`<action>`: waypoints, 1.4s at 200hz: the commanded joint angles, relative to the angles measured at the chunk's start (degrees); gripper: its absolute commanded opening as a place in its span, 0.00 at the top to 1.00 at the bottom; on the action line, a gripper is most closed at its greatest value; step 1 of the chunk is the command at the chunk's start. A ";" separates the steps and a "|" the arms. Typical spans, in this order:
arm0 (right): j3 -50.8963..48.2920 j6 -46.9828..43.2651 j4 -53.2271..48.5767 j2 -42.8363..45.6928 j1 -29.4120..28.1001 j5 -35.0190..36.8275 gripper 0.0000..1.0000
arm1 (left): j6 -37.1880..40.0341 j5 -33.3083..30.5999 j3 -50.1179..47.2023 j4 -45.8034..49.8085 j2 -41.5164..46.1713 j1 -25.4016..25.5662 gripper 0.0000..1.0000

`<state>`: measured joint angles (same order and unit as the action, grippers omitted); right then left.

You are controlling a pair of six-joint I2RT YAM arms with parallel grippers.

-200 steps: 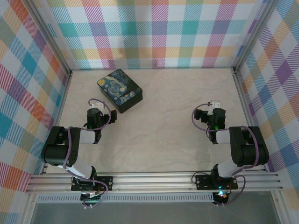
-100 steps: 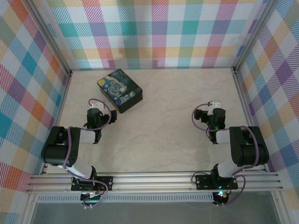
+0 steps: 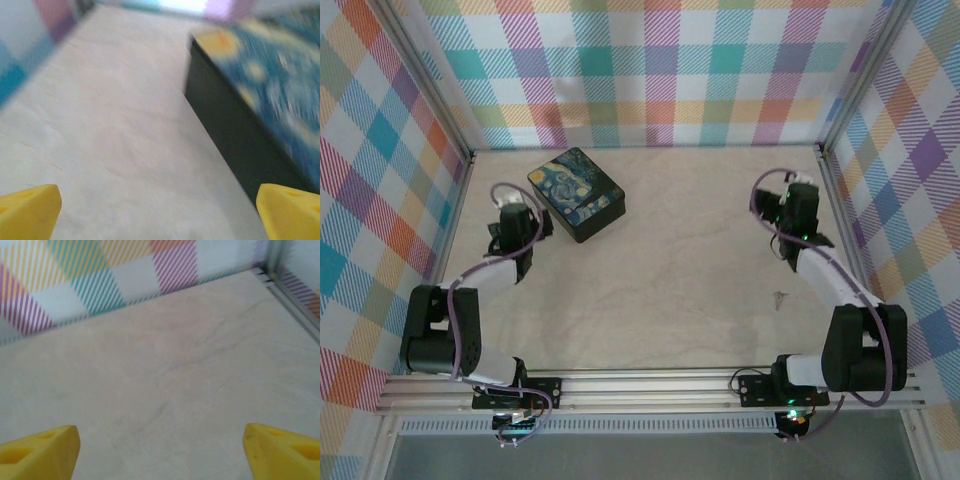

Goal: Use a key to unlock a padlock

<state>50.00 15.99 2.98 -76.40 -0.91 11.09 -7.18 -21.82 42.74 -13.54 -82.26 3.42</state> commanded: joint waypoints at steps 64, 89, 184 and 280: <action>-3.34 19.90 -39.20 3.31 7.75 -4.90 0.38 | -25.27 -8.00 19.86 56.49 5.85 7.92 0.00; -6.87 20.68 -39.47 4.06 9.81 -6.31 0.39 | -25.70 -5.29 20.74 60.17 9.05 10.68 0.00; -10.43 23.14 -39.27 1.81 10.00 -8.72 0.49 | -25.03 2.25 22.88 60.91 9.78 11.17 0.01; -12.22 22.32 -36.00 -3.50 10.32 -6.28 0.61 | -22.87 3.20 27.13 62.93 9.02 11.17 0.01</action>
<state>38.79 38.20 -33.87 -78.74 9.04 3.97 -31.27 -19.99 68.01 47.79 -73.71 14.41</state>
